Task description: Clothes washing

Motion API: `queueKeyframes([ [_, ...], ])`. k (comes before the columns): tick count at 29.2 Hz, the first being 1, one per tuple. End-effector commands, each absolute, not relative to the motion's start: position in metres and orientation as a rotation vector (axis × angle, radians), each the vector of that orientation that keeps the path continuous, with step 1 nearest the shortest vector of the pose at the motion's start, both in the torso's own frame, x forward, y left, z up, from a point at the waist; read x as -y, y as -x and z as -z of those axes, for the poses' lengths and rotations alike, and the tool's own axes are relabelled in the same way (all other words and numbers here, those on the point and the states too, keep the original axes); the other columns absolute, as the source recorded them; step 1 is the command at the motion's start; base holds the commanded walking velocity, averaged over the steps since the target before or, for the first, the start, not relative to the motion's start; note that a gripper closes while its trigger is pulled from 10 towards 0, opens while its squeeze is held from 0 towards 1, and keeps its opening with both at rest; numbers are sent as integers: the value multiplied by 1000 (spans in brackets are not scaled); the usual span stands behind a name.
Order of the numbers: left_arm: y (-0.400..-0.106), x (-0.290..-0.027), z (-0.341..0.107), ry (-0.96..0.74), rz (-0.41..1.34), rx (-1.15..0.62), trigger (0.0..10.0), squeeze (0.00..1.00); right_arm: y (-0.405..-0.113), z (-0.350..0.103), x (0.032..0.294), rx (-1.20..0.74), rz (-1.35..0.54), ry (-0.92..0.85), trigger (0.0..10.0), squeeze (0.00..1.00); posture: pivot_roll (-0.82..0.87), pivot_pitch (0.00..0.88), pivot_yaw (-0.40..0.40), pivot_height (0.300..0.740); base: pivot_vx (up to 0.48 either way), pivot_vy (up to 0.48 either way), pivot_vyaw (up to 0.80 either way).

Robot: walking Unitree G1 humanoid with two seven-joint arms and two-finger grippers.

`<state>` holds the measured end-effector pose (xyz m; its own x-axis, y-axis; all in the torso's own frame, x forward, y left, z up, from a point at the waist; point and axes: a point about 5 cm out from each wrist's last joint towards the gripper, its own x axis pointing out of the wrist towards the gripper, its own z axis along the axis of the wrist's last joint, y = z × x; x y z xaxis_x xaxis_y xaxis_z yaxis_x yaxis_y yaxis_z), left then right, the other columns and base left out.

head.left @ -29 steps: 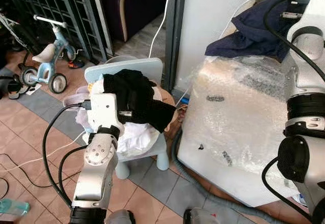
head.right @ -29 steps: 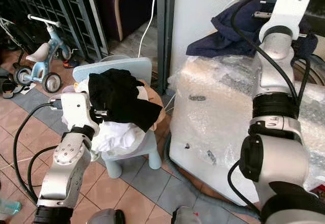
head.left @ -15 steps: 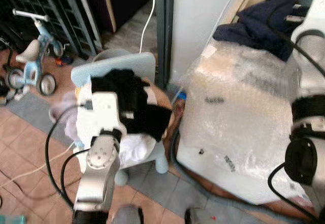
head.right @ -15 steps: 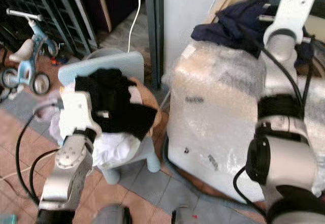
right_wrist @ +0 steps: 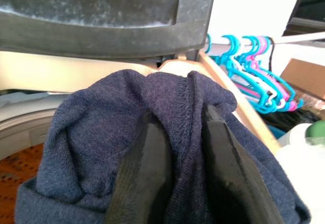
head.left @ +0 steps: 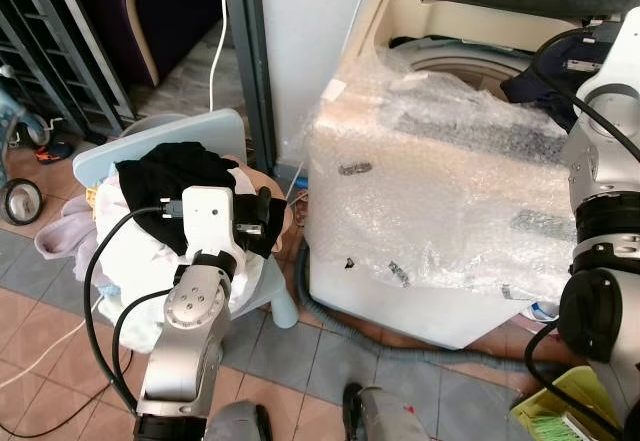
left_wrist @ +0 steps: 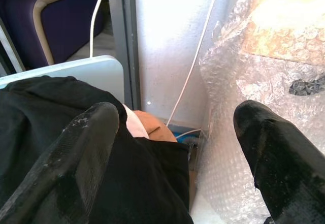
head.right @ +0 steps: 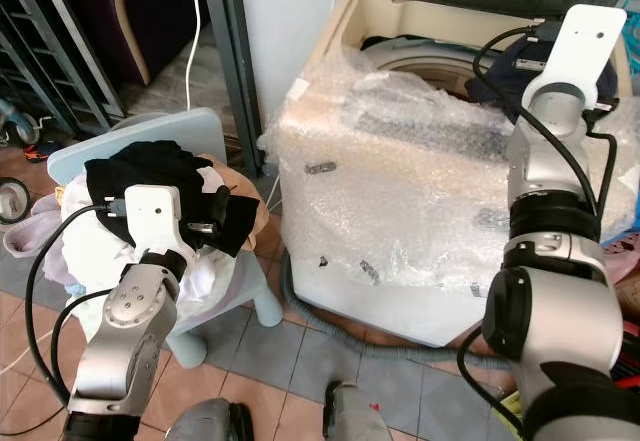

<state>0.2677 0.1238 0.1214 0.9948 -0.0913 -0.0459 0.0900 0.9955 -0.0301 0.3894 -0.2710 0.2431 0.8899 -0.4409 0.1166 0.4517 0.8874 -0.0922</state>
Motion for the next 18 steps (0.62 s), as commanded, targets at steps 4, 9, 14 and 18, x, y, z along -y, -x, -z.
queueKeyframes([
  [4,-268,-122,-120,18,109,-57,10000,0,-394,-235,246,71,278,82,10000,1000,-10,132,13,740,0,0,0],
  [9,-267,-123,-120,13,109,-62,10000,0,-392,-248,236,192,211,111,10000,1000,-12,125,16,740,0,0,0],
  [14,-266,-124,-119,3,106,-62,10000,0,-375,-303,219,533,75,180,10000,1000,-17,117,25,740,0,0,0],
  [18,-266,-126,-118,-7,96,-64,10000,0,-361,-315,192,610,-99,232,10000,1000,-23,113,29,740,0,0,0],
])
